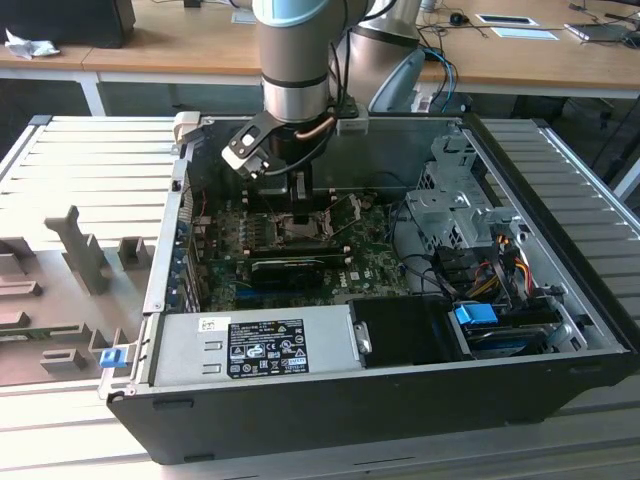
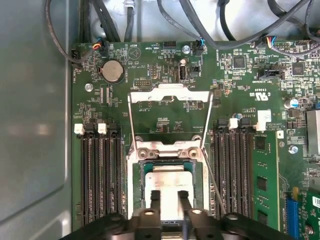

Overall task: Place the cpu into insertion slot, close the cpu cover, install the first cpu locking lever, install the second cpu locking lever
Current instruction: 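Place the cpu into insertion slot, then close the cpu cover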

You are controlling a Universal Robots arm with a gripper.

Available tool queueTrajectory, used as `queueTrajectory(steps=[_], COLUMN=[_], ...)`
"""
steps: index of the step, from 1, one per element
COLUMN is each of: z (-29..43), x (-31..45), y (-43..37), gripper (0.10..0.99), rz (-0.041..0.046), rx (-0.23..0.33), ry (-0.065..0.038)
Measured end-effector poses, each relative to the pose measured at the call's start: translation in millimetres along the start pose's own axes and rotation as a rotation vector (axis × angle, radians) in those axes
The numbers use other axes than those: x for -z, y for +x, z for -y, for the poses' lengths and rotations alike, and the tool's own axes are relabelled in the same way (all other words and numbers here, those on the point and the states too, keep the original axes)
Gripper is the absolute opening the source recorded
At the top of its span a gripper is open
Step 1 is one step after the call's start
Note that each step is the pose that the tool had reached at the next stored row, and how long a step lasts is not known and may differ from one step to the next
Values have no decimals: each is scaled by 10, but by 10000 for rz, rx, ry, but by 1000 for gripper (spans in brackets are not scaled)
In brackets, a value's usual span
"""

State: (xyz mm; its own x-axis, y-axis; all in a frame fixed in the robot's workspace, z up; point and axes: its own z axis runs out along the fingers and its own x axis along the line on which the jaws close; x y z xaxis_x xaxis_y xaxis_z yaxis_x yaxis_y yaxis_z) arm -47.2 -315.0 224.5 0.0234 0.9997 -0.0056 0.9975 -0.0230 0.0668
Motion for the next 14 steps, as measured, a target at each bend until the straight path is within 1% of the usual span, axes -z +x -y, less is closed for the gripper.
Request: queueTrajectory(steps=[2,7,14], z=[-2,-5,-7], x=[25,76,97], y=[0,-1,-1], gripper=[106,106,106], rz=[1,1,-2], rx=[-1,0,0], ry=[14,18,17])
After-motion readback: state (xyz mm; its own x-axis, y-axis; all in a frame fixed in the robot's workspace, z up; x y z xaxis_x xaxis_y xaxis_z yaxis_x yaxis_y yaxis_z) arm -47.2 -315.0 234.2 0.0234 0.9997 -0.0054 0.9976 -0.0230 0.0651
